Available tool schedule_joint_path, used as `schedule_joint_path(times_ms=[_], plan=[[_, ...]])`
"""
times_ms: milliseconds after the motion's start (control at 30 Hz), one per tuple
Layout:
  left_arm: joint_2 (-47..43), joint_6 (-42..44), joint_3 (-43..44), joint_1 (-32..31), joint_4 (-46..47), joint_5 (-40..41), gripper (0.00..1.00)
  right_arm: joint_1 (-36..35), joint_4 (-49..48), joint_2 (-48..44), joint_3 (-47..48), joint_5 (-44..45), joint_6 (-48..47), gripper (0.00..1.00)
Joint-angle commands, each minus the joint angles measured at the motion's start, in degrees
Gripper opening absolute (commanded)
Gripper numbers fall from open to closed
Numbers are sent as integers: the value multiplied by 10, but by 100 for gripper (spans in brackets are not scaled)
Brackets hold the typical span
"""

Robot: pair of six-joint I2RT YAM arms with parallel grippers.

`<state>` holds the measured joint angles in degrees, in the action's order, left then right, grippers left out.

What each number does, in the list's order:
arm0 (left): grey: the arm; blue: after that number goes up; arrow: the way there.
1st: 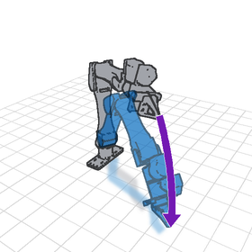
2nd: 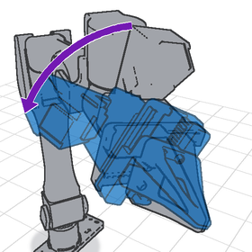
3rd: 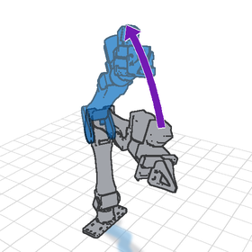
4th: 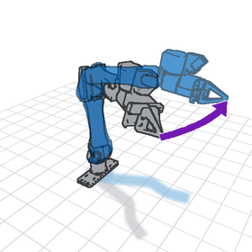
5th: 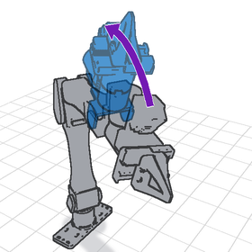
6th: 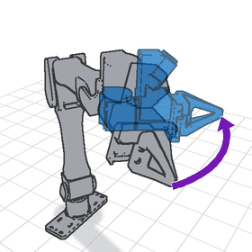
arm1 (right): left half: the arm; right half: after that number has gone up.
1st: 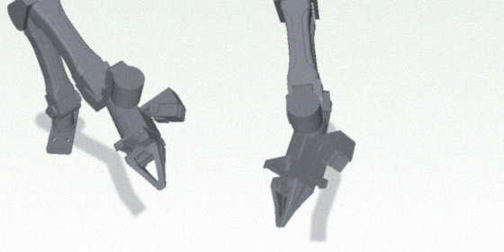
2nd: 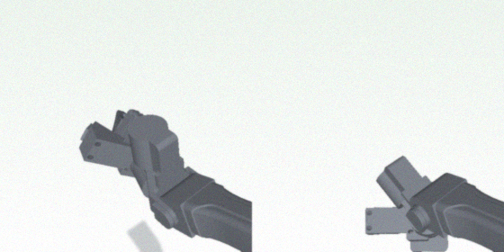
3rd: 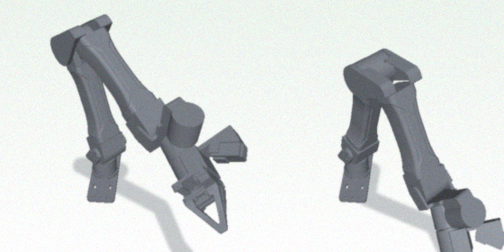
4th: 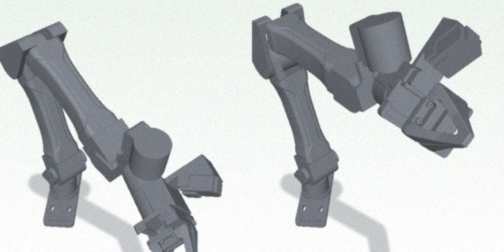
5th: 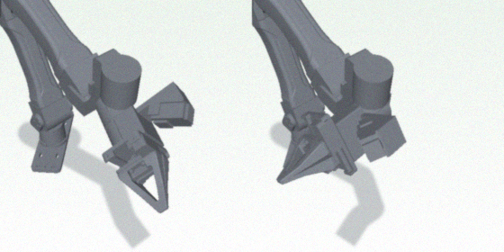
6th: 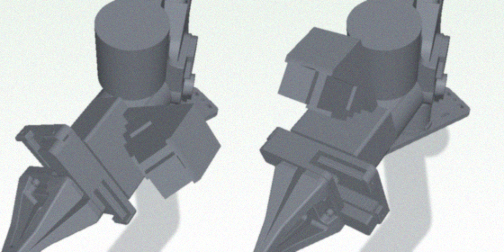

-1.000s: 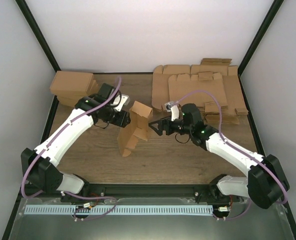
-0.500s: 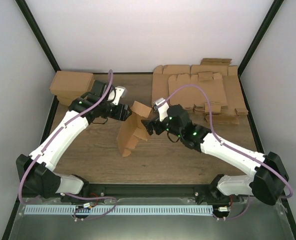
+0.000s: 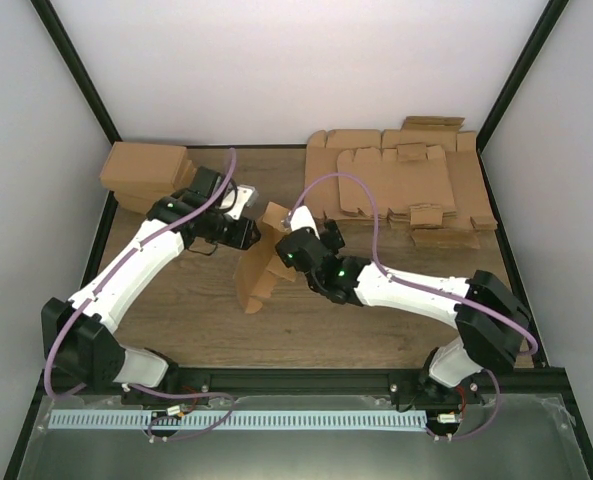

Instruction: Fold the paper box

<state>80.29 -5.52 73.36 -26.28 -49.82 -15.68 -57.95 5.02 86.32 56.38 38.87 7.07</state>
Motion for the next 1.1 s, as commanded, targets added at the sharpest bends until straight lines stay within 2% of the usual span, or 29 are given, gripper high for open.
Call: schedule_joint_path(times_ms=[0,133,200,400,533,633,667,767,833,967,1067], plan=[[2,10,-3,-1,-23,16,34,-4,-12,15,50,138,30,100],[6,5,1,-11,-24,30,12,-10,-59,17,56,180,17,97],[13,4,6,-27,-25,39,5,-10,-81,18,59,184,6,96],[34,-2,29,-65,-44,104,4,-9,-106,-10,59,120,9,94],[32,0,32,-69,-44,105,4,10,-58,-22,89,49,37,87],[29,1,33,-68,-40,105,12,41,-8,-35,107,-38,72,84],[28,1,33,-68,-36,100,19,53,3,-44,107,-84,82,84],[25,1,33,-67,-20,73,46,85,18,-70,98,-179,93,84],[12,-7,36,-53,10,44,57,110,46,-80,99,-228,95,84],[5,-12,44,-15,39,-26,57,122,57,-84,92,-264,97,85],[7,-18,45,22,65,-81,56,125,48,-96,79,-299,94,90]])
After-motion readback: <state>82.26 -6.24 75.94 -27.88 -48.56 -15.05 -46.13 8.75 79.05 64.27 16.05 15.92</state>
